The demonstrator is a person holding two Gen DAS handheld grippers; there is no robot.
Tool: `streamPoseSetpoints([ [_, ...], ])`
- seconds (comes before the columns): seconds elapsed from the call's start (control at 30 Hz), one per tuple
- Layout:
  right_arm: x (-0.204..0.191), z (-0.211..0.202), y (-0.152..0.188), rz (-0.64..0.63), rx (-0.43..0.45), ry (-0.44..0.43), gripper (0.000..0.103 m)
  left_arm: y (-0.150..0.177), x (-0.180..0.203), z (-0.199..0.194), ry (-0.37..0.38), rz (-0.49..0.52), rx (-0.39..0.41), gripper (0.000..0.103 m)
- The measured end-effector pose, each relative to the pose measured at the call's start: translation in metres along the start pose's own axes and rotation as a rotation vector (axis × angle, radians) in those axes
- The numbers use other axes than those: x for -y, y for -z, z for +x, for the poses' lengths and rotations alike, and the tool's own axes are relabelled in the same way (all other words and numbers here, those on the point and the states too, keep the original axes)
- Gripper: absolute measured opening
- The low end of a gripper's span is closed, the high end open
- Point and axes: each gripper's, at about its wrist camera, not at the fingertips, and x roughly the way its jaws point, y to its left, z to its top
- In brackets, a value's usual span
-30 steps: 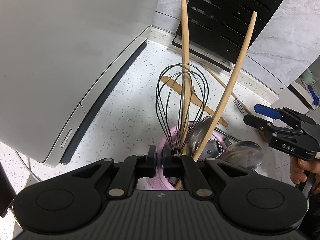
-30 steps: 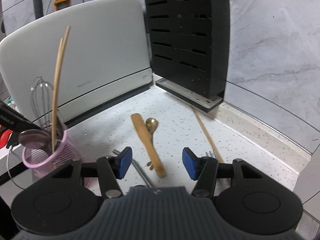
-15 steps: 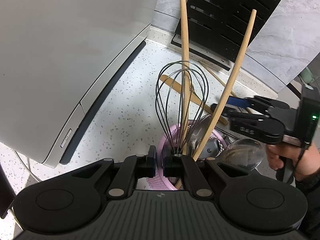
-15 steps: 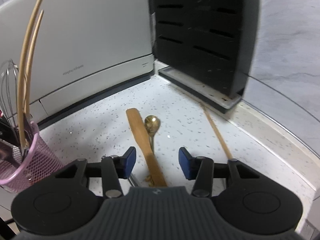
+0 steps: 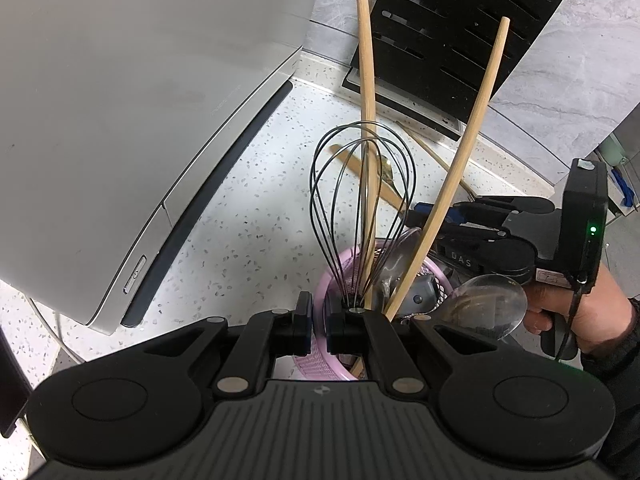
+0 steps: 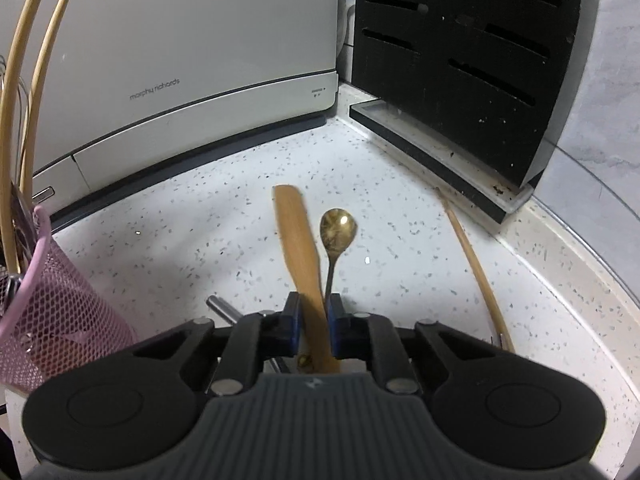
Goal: Organize utensils
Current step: 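Lift the wooden spatula off the counter with the right gripper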
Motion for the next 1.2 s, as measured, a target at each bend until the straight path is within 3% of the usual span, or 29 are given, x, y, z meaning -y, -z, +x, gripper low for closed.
streamPoseSetpoints([
  [0.17,0.003,-0.016,-0.002,-0.001,0.018,-0.006,0.008,0.001,0.001,0.000,-0.002,0.003,0.000,0.007],
  [0.37,0.015,-0.033,0.006,0.004,-0.033,0.006,0.008,0.001,0.000,-0.001,-0.001,0.002,0.000,0.007],
  [0.6,0.031,-0.071,0.032,0.010,-0.038,-0.004,0.008,0.003,0.002,-0.002,-0.006,0.024,-0.004,0.008],
  [0.67,0.033,-0.085,0.041,-0.001,-0.034,-0.005,0.000,0.003,0.002,-0.001,-0.010,0.019,-0.005,0.008],
  [0.93,0.055,-0.108,0.087,0.000,-0.081,0.045,0.000,0.001,0.004,0.003,-0.025,0.025,-0.012,0.008],
  [1.1,0.069,-0.111,0.095,0.085,-0.006,-0.002,0.004,0.001,0.004,0.003,-0.022,0.021,-0.013,0.008],
  [1.17,0.064,-0.106,0.094,0.080,-0.016,-0.041,0.015,0.001,0.004,0.003,-0.027,0.023,-0.013,0.008],
  [1.2,0.060,-0.104,0.092,0.073,-0.019,-0.063,0.028,0.001,0.005,0.004,-0.029,0.024,-0.013,0.008],
])
